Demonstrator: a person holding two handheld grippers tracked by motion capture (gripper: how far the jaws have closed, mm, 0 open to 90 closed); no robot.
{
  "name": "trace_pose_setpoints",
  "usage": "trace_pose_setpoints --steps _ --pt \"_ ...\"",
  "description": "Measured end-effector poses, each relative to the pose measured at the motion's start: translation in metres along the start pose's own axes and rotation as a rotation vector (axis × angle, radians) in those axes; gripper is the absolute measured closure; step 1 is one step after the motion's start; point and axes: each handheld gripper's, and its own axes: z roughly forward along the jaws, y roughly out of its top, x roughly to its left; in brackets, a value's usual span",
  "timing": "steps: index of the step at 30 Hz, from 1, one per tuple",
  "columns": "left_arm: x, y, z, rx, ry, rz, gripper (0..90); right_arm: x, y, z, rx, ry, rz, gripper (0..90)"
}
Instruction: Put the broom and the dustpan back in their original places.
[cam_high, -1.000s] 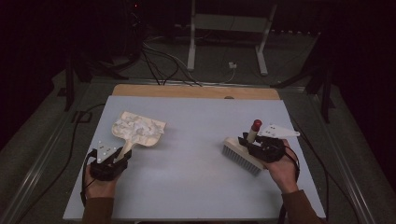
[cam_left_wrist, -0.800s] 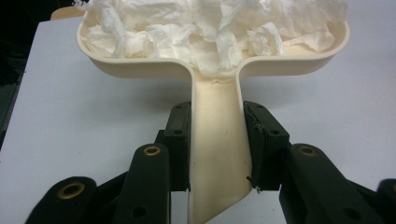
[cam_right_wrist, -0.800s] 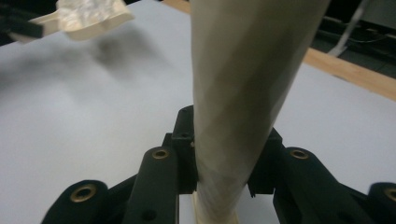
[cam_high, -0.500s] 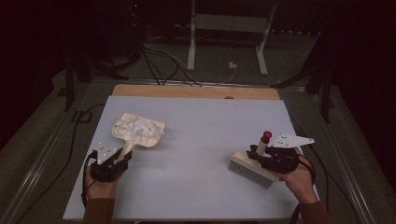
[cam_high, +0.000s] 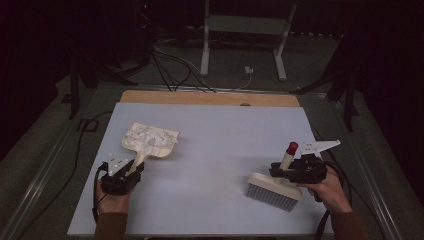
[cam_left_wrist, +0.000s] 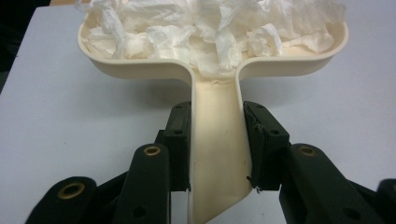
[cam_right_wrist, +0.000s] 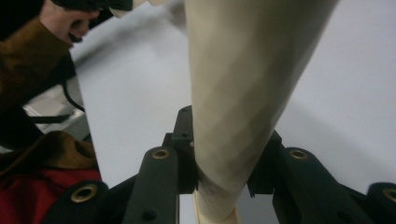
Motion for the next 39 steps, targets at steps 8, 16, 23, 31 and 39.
trace_pose_setpoints --steps 8,16,23,31,39 --pt "-0.001 -0.003 0.002 0.005 0.006 -0.017 66.1 -0.013 0.007 0.011 0.010 -0.021 0.007 69.4" --pt "-0.005 -0.003 0.003 0.006 0.005 -0.004 66.1 -0.010 0.005 0.017 -0.011 -0.143 0.011 66.6" --pt "-0.007 -0.003 0.003 0.004 0.008 0.000 66.1 0.006 0.004 0.028 -0.007 -0.381 -0.032 61.8" --pt "-0.008 -0.003 0.004 0.008 0.006 0.006 66.1 0.012 0.003 0.040 0.027 -0.578 -0.091 57.8" --pt "-0.009 -0.004 0.006 0.014 0.010 0.004 66.1 -0.005 0.002 0.046 0.051 -0.623 -0.096 55.9"
